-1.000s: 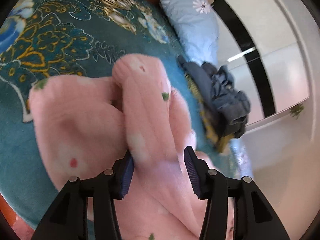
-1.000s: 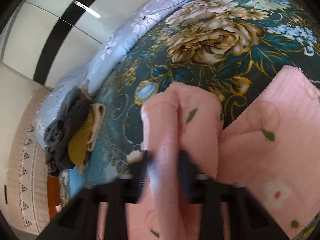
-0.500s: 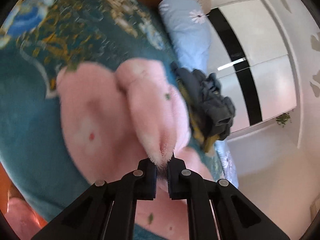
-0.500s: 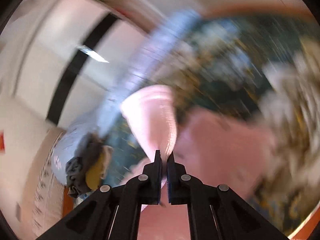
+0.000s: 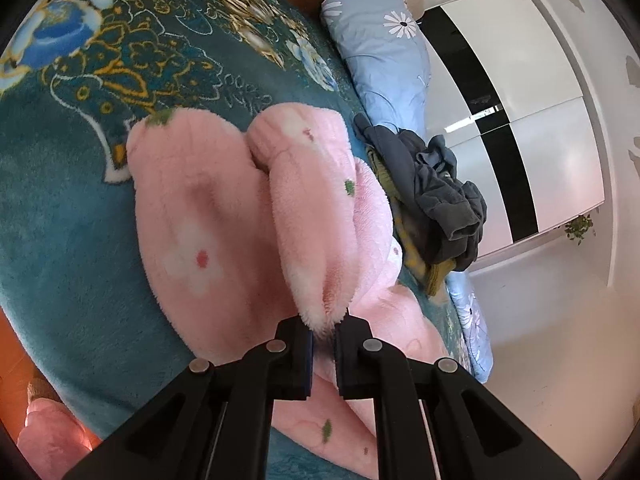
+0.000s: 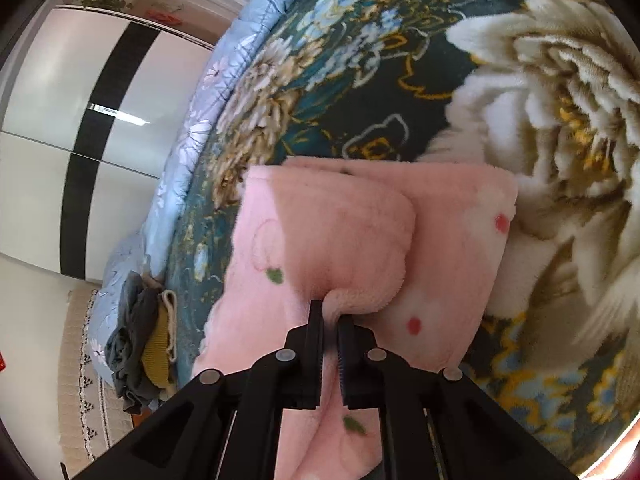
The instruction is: Fold clothes
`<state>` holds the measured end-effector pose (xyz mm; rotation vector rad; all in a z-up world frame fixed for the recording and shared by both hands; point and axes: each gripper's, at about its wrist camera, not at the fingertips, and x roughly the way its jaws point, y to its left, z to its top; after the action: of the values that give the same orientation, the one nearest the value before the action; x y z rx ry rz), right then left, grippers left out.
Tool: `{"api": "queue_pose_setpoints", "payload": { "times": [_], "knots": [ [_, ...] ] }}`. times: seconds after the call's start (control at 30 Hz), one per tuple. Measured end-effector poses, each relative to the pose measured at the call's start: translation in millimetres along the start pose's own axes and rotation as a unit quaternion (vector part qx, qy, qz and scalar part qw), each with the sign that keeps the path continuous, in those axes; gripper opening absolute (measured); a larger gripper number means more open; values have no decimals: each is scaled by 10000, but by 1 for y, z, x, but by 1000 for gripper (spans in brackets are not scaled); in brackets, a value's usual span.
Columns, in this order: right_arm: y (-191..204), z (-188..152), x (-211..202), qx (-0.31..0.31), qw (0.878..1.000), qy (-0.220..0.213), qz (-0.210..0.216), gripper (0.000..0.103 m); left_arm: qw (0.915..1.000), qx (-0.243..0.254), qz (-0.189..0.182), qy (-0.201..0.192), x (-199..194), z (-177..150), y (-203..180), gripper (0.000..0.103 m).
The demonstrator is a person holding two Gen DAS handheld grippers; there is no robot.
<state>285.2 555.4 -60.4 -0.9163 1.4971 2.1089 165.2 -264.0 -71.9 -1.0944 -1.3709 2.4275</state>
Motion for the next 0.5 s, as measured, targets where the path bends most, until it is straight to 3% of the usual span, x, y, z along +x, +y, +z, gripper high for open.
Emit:
{"api": "queue_pose_setpoints", "payload": {
  "times": [0.2, 0.3, 0.37, 0.5],
  "knots": [
    [18, -3, -13, -428, 9988, -153, -198, 5, 9998, 154, 17, -147, -7, -1, -9, 8],
    [31, -4, -38, -578, 9973, -440, 82, 5, 9984, 322, -337, -317, -24, -2, -22, 7],
    [37, -5, -57, -803, 9946, -649, 134, 4, 9971, 565, -335, -392, -37, -3, -32, 7],
    [19, -8, -59, -705, 9964, -359, -299, 4, 9991, 396, -42, -171, -37, -5, -19, 7]
  ]
}}
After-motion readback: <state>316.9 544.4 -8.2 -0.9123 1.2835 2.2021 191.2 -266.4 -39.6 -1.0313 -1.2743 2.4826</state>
